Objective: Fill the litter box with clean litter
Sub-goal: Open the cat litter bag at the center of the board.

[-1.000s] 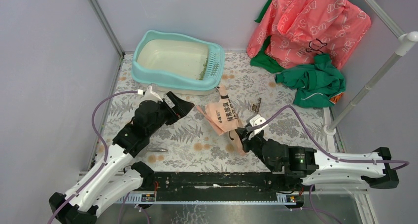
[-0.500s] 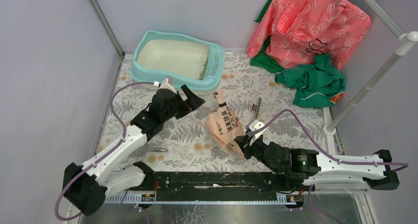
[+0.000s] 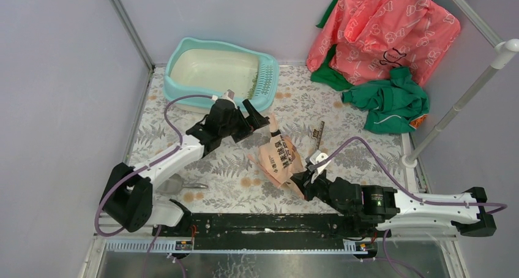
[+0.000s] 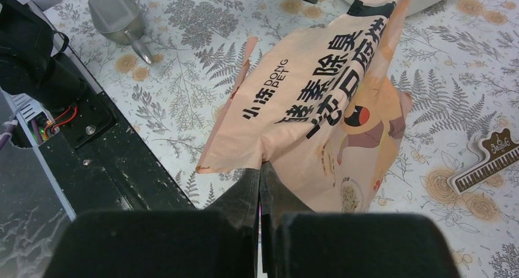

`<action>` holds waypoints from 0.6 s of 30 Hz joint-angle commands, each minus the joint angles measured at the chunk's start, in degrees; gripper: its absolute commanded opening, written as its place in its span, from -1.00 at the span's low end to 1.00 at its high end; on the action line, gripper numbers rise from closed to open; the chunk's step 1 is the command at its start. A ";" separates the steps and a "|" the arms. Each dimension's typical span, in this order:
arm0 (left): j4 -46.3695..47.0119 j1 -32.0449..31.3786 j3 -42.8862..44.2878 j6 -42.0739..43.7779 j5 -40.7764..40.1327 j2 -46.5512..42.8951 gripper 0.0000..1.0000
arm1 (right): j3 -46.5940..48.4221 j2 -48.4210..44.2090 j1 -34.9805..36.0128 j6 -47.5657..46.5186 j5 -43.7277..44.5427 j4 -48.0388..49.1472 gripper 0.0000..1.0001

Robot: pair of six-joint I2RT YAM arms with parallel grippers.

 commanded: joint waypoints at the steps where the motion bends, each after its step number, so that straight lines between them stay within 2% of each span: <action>1: 6.88 0.44 2.11 -1.56 2.26 2.29 0.97 | 0.55 -0.02 -0.09 1.45 -1.99 5.09 -1.00; 8: 16.18 0.20 0.27 -4.44 5.04 5.44 0.97 | 0.03 0.69 -0.10 1.69 -2.75 5.73 -1.00; 18: 19.75 -1.82 0.88 -5.27 4.67 10.55 0.97 | -0.02 0.19 -0.09 1.88 -2.76 5.13 -1.00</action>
